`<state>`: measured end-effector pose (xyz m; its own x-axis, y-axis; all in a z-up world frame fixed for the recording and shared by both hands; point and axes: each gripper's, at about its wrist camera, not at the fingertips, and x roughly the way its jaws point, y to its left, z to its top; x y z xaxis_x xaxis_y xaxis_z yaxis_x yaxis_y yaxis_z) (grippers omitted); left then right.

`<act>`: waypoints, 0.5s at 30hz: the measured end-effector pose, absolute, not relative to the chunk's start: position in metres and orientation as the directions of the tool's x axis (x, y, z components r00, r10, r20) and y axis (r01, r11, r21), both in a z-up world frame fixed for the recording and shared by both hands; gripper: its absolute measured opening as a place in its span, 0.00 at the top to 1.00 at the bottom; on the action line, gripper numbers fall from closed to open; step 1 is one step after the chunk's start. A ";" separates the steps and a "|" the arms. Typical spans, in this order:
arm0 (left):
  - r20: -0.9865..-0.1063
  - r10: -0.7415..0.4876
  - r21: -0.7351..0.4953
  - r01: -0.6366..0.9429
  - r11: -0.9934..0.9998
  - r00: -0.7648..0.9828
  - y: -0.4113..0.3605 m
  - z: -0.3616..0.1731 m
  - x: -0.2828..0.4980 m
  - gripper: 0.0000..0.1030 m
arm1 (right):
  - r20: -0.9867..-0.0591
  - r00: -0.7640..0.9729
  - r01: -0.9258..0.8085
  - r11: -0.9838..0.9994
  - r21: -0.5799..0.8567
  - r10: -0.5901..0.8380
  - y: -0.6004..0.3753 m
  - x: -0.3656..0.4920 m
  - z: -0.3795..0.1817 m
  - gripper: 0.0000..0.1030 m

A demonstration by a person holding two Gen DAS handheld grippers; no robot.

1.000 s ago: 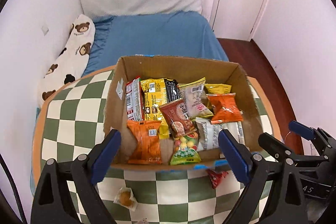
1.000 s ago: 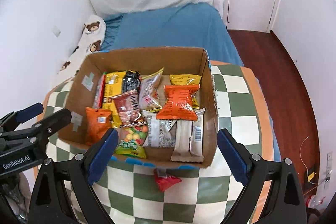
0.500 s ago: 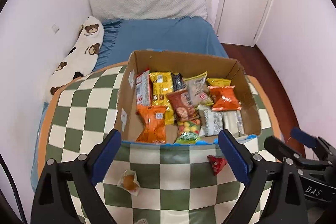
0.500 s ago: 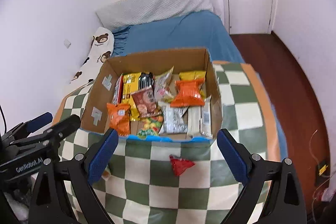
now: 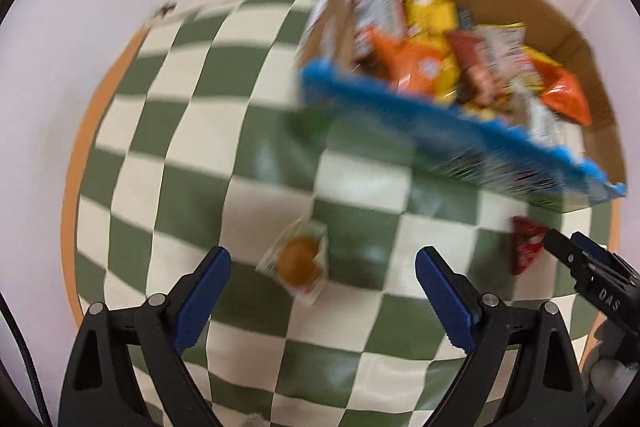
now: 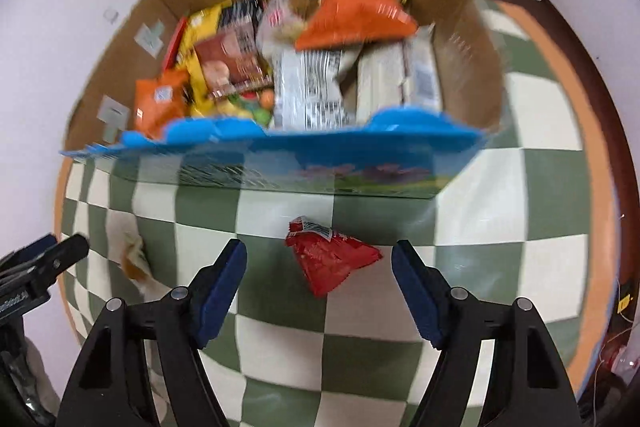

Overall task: Organize snacks
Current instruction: 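Move both tools back toward the last two snacks, then grasp the egg-yolk pastry with the left tool while the right tool grasps the red candy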

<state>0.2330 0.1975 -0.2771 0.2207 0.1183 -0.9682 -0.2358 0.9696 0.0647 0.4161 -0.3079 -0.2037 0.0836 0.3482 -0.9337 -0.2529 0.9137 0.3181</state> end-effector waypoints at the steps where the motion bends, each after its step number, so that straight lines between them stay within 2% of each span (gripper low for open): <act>1: -0.972 0.114 0.059 -0.255 0.965 0.206 0.204 -0.282 0.230 0.08 | -0.935 0.071 -0.255 0.912 0.321 0.348 -0.304 0.416 -0.211 0.25; 6: -0.985 0.096 0.048 -0.303 0.952 0.144 0.229 -0.303 0.222 0.08 | -0.942 0.014 -0.263 0.910 0.320 0.335 -0.289 0.416 -0.243 0.43; 7: -0.986 0.090 0.044 -0.304 0.952 0.138 0.232 -0.305 0.222 0.08 | -0.943 0.006 -0.269 0.909 0.319 0.333 -0.287 0.415 -0.247 0.53; 15: -0.995 0.000 -0.033 -0.329 0.944 0.098 0.252 -0.331 0.222 0.08 | -0.929 -0.046 -0.317 0.877 0.361 0.367 -0.264 0.386 -0.246 0.57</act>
